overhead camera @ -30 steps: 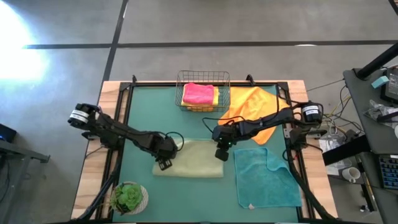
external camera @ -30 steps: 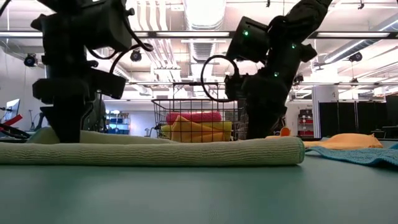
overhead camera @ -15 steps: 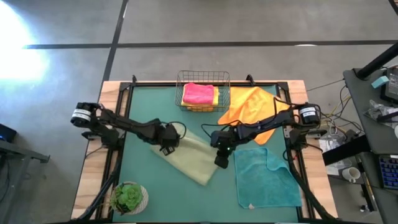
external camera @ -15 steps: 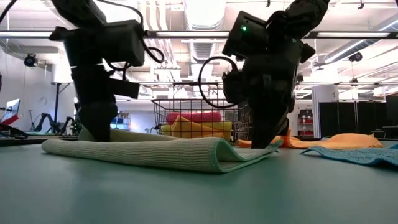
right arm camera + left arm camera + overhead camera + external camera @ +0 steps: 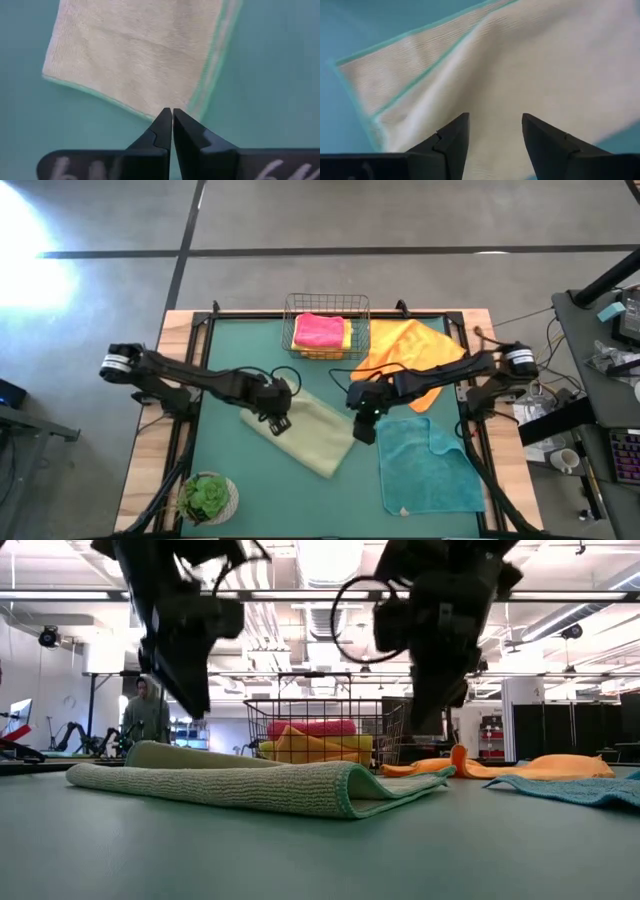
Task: Fold microfiber towels
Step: Fold the green microfiber towel
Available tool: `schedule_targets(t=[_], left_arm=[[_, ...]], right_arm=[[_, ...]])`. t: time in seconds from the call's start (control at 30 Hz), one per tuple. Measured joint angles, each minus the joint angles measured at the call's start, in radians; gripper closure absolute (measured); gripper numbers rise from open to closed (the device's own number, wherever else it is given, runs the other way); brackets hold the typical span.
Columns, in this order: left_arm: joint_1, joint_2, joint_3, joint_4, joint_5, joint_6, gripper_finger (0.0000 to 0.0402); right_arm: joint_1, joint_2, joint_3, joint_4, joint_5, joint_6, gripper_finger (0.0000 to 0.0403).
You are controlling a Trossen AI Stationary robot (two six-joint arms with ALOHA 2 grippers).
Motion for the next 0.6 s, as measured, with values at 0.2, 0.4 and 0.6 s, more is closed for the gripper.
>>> schedule_targets(t=[0.2, 0.4, 0.6], left_arm=[[-0.101, 0.007, 0.032, 0.133, 0.007, -0.105, 0.0235], [-0.185, 0.107, 0.030, 0.444, -0.020, -0.176, 0.0235], [-0.223, 0.265, 0.034, 0.631, -0.027, -0.177, 0.0235]], right_arm=[[0.000, -0.106, -0.004, -0.062, 0.018, -0.056, 0.0394], [0.000, -0.157, -0.016, -0.066, 0.022, -0.085, 0.0394], [0.000, -0.152, -0.017, -0.085, 0.022, -0.139, 0.0394]])
